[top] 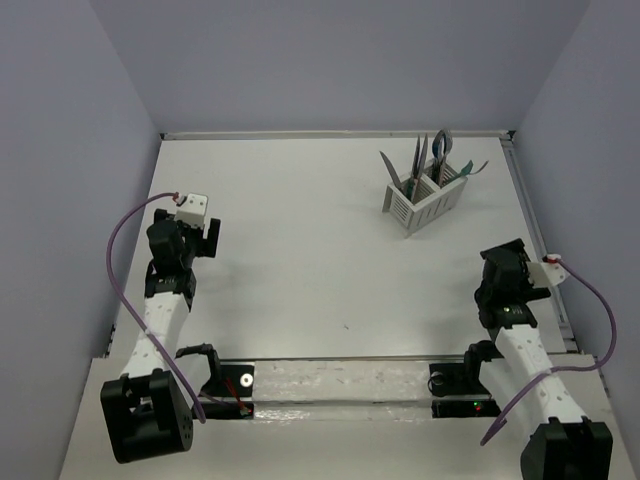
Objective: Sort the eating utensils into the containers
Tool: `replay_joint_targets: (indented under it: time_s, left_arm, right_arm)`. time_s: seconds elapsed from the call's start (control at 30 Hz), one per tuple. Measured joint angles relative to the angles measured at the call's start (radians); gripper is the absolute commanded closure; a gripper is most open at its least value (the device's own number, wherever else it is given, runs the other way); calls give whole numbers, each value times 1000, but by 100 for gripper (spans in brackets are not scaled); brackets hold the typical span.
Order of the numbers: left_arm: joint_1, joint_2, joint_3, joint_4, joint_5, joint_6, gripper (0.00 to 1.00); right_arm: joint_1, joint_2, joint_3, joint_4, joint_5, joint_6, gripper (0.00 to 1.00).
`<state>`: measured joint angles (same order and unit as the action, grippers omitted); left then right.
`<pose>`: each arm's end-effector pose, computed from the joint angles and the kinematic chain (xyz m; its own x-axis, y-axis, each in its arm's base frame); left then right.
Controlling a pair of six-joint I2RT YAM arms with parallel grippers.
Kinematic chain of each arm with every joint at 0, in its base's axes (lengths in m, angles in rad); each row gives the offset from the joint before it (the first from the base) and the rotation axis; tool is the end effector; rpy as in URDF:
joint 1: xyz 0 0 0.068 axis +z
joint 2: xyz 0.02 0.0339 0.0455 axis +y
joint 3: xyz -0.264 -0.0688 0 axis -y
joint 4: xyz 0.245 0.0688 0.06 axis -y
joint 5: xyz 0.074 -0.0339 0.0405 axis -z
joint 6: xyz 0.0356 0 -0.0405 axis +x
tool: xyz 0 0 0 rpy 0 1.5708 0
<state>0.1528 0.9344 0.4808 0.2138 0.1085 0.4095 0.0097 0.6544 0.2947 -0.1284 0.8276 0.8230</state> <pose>0.2140 0.0290 0.2464 -0.2342 0.3644 -0.9013 0.0500 0.9304 0.3632 0.1479 -0.0248 0.1981 0.1531 0.4976 -0.8538 0.7816 0.4677 0.4128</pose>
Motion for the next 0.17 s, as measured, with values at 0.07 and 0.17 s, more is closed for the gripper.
replay_joint_targets:
  time_s: [0.07,0.17]
  left_arm:
    - [0,0,0,3,0,0,1]
    - [0,0,0,6,0,-1,1]
  right_arm:
    - [0,23,1,-2,8,33,0]
    - [0,80,14,-14,13,80,0]
